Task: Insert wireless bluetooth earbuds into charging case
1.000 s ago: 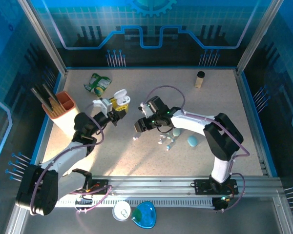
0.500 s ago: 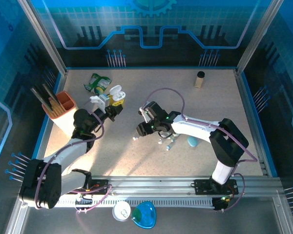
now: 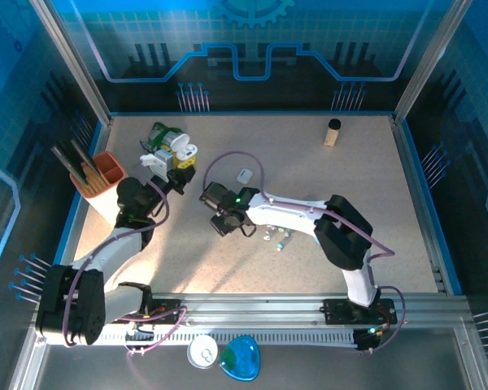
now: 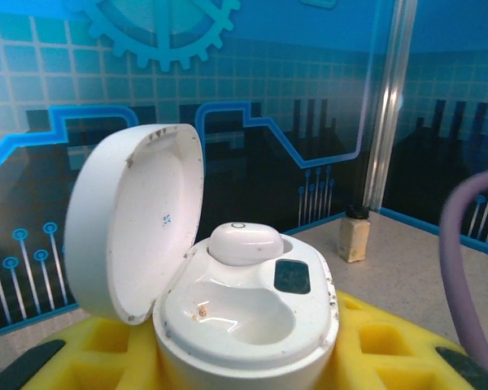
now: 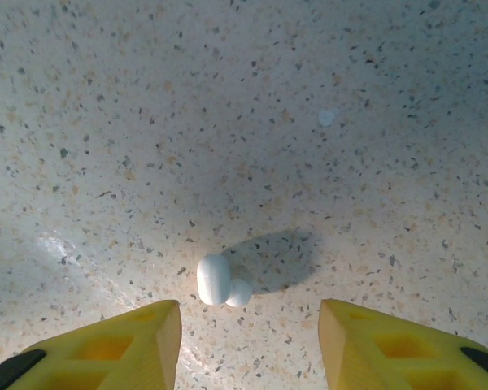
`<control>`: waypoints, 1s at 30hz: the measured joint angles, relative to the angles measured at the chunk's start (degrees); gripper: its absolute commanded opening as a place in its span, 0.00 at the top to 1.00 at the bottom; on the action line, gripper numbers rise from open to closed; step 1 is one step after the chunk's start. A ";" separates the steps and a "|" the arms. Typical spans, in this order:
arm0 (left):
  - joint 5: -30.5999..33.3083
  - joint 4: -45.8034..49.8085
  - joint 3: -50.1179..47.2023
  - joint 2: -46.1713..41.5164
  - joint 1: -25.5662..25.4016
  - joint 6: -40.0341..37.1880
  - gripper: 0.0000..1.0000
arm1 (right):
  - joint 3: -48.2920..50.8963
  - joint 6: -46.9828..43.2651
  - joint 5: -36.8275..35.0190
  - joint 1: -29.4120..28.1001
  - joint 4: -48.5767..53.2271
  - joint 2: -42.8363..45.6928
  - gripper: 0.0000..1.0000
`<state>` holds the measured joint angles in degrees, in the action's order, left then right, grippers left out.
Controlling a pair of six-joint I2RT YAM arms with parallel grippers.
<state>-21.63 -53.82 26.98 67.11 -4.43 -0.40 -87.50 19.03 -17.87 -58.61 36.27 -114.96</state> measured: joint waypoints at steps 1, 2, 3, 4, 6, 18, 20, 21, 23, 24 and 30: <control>0.35 0.26 0.48 0.13 0.39 0.00 0.66 | -1.11 -0.04 -1.25 -0.68 1.29 -0.98 0.53; 0.52 0.55 0.85 0.26 0.76 0.02 0.66 | -2.32 -0.04 -2.47 -1.31 2.60 -2.01 0.53; 0.85 0.79 1.11 0.37 1.11 0.02 0.66 | -3.21 -0.02 -3.34 -1.75 3.45 -2.75 0.53; 1.03 1.07 1.40 0.46 1.55 0.04 0.66 | -4.13 -0.02 -4.33 -2.23 4.48 -3.61 0.54; 1.29 1.20 1.81 0.63 2.25 0.04 0.66 | -5.79 -0.04 -5.97 -2.93 6.27 -5.07 0.54; 1.44 1.33 2.60 1.27 4.63 0.44 0.66 | -11.65 -1.70 -11.32 -4.83 11.58 -11.06 0.59; 1.44 1.42 2.78 1.27 4.72 0.44 0.66 | -12.09 -2.05 -11.56 -4.96 11.96 -11.78 0.60; 1.44 1.46 2.86 1.27 4.74 0.44 0.66 | -12.26 -2.21 -11.56 -5.01 12.13 -12.00 0.60; 1.44 1.51 2.91 1.27 4.76 0.44 0.66 | -12.59 -2.60 -11.58 -5.14 12.31 -12.39 0.61; 1.42 1.51 2.91 1.31 4.76 0.44 0.66 | -12.79 -2.78 -11.58 -5.20 12.35 -12.57 0.62; 1.18 1.75 3.06 1.57 4.76 0.44 0.66 | -13.51 -3.28 -11.58 -5.46 12.35 -13.40 0.65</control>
<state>-20.45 -52.07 30.04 68.69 0.34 0.03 -101.01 15.75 -29.45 -64.07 48.62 -128.35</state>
